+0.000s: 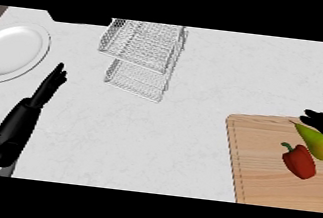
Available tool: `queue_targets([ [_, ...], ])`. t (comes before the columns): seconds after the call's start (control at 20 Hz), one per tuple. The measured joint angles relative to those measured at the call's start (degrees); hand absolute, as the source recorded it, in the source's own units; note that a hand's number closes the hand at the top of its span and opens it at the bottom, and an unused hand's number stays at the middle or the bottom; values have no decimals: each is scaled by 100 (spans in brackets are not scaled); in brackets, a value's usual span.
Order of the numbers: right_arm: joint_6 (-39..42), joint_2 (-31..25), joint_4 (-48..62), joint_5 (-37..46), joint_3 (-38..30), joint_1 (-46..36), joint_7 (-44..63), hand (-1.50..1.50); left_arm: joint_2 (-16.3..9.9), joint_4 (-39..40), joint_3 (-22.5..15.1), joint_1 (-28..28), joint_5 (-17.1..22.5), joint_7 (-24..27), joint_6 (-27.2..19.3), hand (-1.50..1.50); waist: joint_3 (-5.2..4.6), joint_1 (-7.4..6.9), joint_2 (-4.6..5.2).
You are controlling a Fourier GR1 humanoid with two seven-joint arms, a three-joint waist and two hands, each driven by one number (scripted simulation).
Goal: Pick the bell pepper from the cutting board and place it in the tiered basket
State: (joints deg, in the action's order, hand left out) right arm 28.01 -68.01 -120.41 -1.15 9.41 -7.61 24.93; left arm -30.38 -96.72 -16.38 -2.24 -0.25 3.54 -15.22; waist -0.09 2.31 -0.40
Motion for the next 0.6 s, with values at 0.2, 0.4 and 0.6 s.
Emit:
queue_targets([
  [0.2,-184,372,-670,478,305,408,829,-150,130,305,81,-177,-38,171,168,0,2,-94,17],
  [0.4,-287,719,-947,1414,854,651,1379,-150,300,306,48,-394,-156,-24,209,0,6,-162,28],
  [0.6,-188,1020,-687,2160,1189,539,1658,-150,300,292,159,-396,-173,-22,366,0,8,-233,38],
])
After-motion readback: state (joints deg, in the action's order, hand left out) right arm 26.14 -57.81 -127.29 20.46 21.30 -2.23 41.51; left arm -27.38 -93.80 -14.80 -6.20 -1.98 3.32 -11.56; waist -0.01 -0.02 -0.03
